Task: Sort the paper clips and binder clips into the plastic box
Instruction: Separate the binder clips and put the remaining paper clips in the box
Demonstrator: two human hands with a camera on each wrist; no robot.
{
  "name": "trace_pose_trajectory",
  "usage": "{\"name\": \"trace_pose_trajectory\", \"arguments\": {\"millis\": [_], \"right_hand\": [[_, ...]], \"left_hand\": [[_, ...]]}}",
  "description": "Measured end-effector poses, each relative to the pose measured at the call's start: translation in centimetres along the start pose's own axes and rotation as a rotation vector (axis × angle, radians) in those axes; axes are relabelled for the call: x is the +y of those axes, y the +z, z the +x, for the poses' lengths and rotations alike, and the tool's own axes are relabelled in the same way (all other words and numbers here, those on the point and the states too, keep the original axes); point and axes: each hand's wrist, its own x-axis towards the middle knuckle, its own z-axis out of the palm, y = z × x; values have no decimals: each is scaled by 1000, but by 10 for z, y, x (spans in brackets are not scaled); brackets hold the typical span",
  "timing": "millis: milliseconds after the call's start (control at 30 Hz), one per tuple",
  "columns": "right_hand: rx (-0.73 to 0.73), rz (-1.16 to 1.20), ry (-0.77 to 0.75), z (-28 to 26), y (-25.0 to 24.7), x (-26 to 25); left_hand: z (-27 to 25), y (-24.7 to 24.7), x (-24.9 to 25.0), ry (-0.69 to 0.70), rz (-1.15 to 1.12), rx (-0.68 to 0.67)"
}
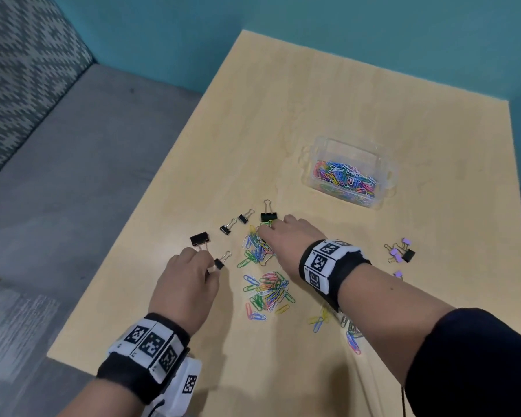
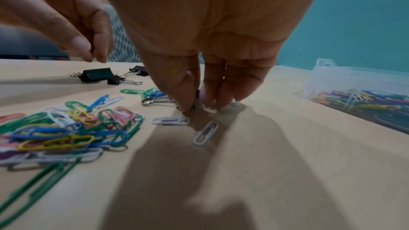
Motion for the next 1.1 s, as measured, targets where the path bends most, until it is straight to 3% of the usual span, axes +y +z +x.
{"name": "trace_pose_trajectory", "arguments": {"millis": [367, 500, 600, 700, 800, 967, 1100], "right_hand": [[-13, -193, -73, -13, -15, 1], [-108, -90, -4, -18, -31, 6], [-107, 104, 47, -22, -39, 10], [-7, 115, -2, -34, -35, 8], [2, 184, 3, -47, -22, 7], [9, 259, 37, -65, -7, 4], [56, 228, 26, -75, 3, 2]], "left_hand": [[-3, 5, 20, 115, -34, -36], [0, 8, 31, 135, -33, -75], [4, 11, 47, 59, -191, -82], [13, 13, 66, -129, -486, -138], [20, 17, 79, -234, -708, -234], [19, 23, 92, -249, -774, -289], [18, 27, 92, -232, -701, -340]]}}
